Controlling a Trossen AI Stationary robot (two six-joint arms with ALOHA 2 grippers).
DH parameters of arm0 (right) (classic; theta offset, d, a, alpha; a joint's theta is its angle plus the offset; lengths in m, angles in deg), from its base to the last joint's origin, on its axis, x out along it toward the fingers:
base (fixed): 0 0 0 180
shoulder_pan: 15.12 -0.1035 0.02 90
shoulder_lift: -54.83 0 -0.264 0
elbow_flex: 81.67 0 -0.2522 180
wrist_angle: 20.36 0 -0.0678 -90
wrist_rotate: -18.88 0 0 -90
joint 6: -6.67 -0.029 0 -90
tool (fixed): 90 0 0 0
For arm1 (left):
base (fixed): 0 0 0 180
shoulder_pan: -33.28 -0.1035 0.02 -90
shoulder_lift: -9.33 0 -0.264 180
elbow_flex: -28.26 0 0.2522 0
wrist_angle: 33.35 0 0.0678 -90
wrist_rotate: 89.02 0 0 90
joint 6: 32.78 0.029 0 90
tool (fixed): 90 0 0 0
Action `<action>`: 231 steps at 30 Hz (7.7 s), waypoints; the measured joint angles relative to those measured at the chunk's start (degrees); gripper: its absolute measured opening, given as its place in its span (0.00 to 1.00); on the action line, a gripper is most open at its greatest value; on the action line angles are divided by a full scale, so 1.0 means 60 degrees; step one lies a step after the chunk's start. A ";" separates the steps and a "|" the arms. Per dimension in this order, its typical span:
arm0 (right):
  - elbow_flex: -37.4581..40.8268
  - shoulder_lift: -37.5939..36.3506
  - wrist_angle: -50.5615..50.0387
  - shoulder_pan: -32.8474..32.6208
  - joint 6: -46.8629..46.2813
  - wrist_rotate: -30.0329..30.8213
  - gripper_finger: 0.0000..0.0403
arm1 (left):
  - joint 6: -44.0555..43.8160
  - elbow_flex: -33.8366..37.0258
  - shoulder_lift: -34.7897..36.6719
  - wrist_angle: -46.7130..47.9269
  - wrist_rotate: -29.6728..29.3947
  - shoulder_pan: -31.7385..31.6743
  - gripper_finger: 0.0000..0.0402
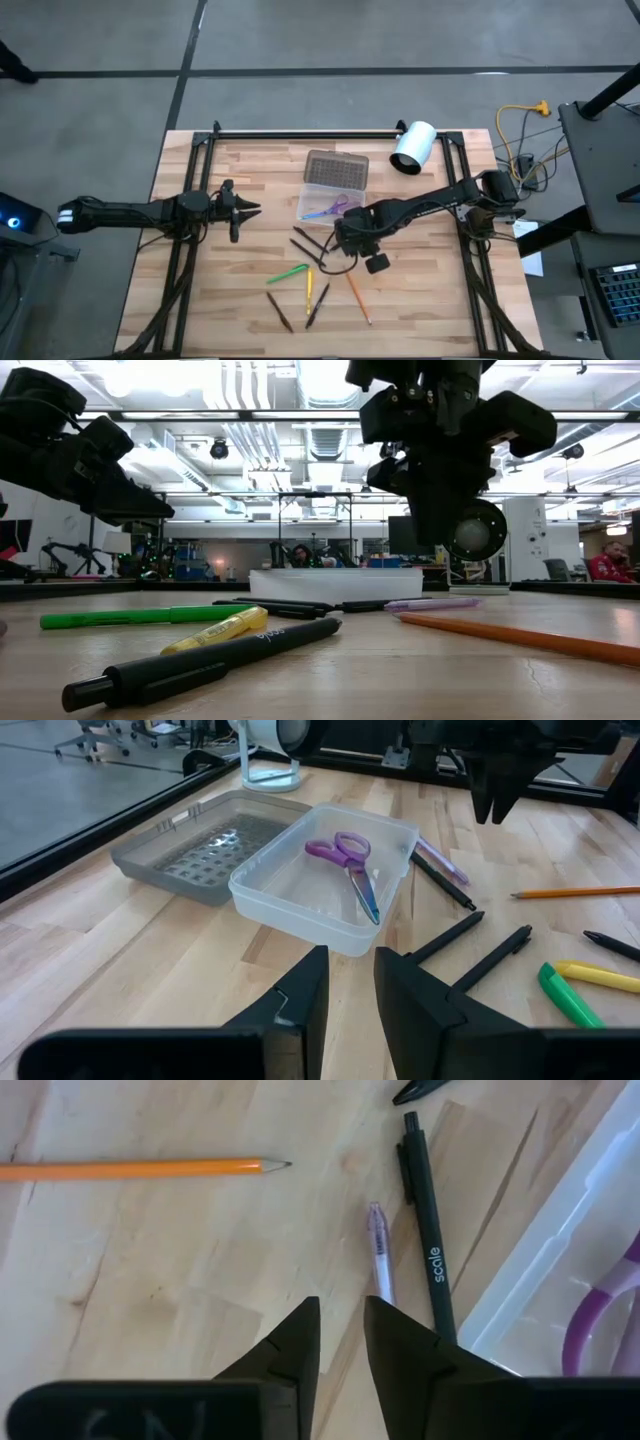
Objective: Pick & place school supplies into a supply box
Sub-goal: Put the purple pen into the supply box, then put the black pen into the supply box
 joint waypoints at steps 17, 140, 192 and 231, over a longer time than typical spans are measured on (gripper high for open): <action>0.0124 0.0000 0.0066 0.0361 -0.0076 0.0044 0.18 | 0.0000 0.0001 0.0000 0.0000 -0.0002 -0.0002 0.17; -0.1399 0.1428 -0.0176 -0.0280 0.0978 0.3781 0.04 | 0.0002 0.0000 0.0000 0.0000 0.0002 -0.0002 0.17; -0.0788 0.1464 0.2530 0.1308 -0.1259 0.5780 0.15 | 0.0000 0.0000 0.0000 -0.0003 -0.0001 0.0000 0.17; -0.0787 0.0551 0.0887 0.1166 -0.0256 0.4217 0.17 | -0.0001 0.0002 0.0000 0.0000 -0.0002 0.0001 0.17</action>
